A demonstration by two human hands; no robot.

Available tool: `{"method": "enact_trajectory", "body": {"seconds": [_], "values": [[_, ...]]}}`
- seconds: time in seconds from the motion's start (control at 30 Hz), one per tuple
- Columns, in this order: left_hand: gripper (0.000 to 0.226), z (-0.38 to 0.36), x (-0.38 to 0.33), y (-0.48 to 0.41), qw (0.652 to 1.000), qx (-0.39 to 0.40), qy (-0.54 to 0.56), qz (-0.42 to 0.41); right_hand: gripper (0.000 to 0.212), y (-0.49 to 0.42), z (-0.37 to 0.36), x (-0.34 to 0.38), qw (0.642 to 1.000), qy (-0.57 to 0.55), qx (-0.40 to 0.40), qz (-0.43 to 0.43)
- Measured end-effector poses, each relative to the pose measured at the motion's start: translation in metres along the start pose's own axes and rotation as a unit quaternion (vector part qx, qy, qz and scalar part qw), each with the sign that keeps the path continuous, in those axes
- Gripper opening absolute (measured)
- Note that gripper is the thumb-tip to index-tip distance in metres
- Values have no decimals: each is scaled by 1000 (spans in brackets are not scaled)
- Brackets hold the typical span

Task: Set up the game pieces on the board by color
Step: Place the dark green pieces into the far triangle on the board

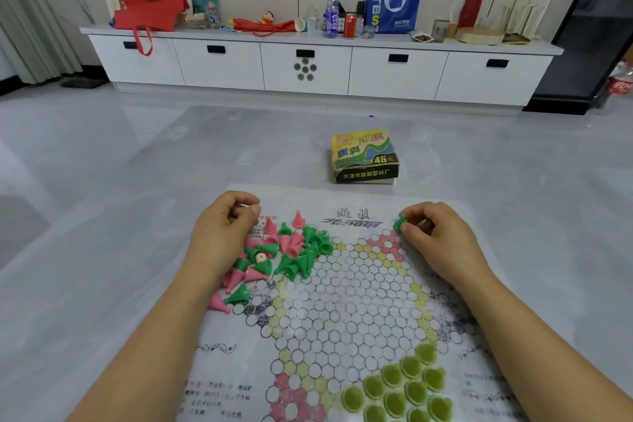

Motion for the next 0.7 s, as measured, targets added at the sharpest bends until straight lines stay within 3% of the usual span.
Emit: {"method": "enact_trajectory", "body": {"seconds": [0.2,0.33,0.4,0.57,0.7], "values": [[14,-6,-38,9,980,-20,-139,-140,20,0,0,-7,998,-63,-11,-29],[27,-46,-39,1,944,59,-290,-145,17,0,4,-10,991,-122,-29,-53],[21,-57,-37,-1,931,76,-332,-130,19,1,7,-10,985,-155,-36,-63],[8,-60,-48,4,946,62,-280,-152,20,2,9,-10,980,-184,-36,-72],[14,-98,-65,17,957,148,-198,-149,19,2,5,-10,985,-158,-28,-69]]}}
Point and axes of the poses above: each hand's wrist, its own y-axis away from the middle knuckle, its own z-axis out of the back of the hand, x = y × z, the point moved 8 cm from there along -y, towards the middle knuckle, and after that the axes turned 3 degrees about y, right-handed, at the moved point
